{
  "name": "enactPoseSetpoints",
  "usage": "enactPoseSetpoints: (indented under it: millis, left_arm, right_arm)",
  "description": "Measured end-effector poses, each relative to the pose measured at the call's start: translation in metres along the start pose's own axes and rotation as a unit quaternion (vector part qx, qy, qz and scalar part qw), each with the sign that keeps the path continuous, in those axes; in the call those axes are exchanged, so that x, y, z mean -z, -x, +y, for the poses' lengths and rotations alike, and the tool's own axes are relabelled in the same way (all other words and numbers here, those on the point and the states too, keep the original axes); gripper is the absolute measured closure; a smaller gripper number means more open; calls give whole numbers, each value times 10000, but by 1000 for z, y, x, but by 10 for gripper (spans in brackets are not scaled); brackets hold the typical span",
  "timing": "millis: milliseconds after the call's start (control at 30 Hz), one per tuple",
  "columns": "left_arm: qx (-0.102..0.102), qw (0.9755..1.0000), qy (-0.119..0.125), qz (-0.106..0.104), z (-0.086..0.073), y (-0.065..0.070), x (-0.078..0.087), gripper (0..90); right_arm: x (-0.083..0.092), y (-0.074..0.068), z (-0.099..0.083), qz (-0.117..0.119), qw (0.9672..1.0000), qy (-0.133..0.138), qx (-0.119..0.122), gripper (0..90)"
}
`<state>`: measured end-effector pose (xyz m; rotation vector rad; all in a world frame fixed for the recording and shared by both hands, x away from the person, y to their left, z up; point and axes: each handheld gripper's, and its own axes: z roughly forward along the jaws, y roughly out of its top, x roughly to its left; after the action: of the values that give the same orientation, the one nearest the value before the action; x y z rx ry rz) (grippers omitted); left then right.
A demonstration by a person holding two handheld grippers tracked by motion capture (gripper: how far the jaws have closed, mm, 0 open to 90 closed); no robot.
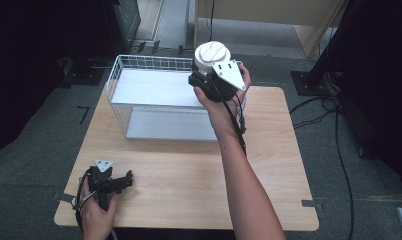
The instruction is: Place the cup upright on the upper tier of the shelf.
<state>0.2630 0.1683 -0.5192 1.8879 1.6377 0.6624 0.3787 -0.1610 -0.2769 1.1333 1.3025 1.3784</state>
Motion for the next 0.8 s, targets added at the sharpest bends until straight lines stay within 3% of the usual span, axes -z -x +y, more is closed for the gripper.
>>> enactPoseSetpoints:
  millis: [267, 433, 567, 700, 800]
  left_arm:
    - [-2, 10000, -2, -1, 0, 0, 0, 0]
    - [-1, 10000, -3, -1, 0, 0, 0, 0]
    - [0, 10000, -3, 0, 0, 0, 0, 0]
    - [2, 10000, 0, -1, 0, 0, 0, 0]
    - [-6, 10000, -2, -1, 0, 0, 0, 0]
  right_arm:
    - [-24, -8, -7, -44, 9999, -115, 81, 151]
    - [-36, -5, -8, -118, 9999, -98, -29, 151]
    - [-40, -1, -11, -184, 9998, -4, -94, 151]
    - [-40, -1, -17, -211, 9997, 89, 62, 151]
    - [-39, 0, -18, -169, 9998, -71, 30, 127]
